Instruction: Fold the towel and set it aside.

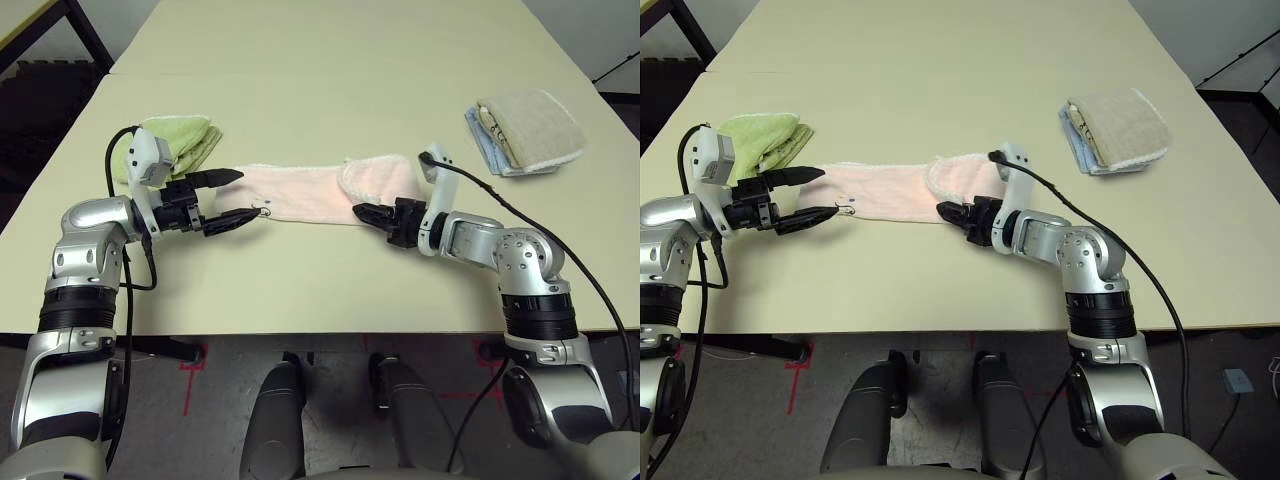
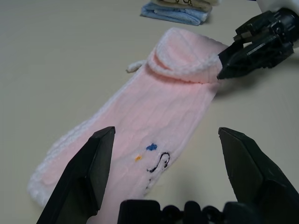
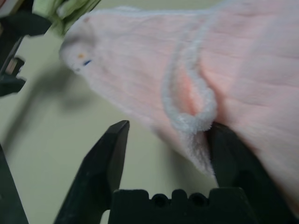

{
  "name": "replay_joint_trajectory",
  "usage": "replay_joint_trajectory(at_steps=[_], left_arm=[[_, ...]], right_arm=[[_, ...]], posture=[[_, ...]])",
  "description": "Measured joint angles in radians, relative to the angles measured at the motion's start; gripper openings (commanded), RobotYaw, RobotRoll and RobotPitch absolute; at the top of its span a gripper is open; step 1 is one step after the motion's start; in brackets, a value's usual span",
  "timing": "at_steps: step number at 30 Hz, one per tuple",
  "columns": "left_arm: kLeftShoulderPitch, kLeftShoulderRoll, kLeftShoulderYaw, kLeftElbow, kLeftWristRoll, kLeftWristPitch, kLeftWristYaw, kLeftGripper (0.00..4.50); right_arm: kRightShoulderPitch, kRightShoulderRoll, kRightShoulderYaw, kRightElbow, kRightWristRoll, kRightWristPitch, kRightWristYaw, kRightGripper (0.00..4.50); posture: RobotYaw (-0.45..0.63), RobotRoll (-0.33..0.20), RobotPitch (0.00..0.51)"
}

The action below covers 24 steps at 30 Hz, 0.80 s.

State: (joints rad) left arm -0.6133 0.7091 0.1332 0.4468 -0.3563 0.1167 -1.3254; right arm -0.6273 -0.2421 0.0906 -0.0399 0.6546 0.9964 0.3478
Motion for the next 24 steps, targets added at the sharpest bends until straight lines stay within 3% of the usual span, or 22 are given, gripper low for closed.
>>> replay_joint_trajectory(at_steps=[9,13,17,21,24], left_arm=[[0.009,-0.002,0.000,-0.008,-0.002,0.003,0.004,4.50],[0.017,-0.002,0.000,-0.009,-0.002,0.003,0.004,4.50],[0.017,-0.008,0.000,-0.010,-0.002,0.003,0.006,4.50],[0.017,-0.020,0.000,-0.011,-0.001,0.004,0.027,4.50],[0.018,-0.024,0.001,-0.020,-0.001,0.013,0.061,4.50]], right_arm=[[-0.028,0.007,0.143,0.016,-0.169,-0.117,0.097,4.45],[-0.029,0.035,0.129,0.028,-0.191,-0.124,0.099,4.45],[-0.027,0.101,0.037,0.038,-0.154,-0.141,0.101,4.45],[-0.021,0.009,-0.026,0.044,-0.119,-0.262,0.276,4.45],[-0.024,-0.138,-0.035,0.166,-0.187,-0.512,0.454,4.45]], posture=[[0.03,0.000,0.203],[0.02,0.000,0.198],[0.02,0.000,0.195],[0.02,0.000,0.193],[0.02,0.000,0.191]])
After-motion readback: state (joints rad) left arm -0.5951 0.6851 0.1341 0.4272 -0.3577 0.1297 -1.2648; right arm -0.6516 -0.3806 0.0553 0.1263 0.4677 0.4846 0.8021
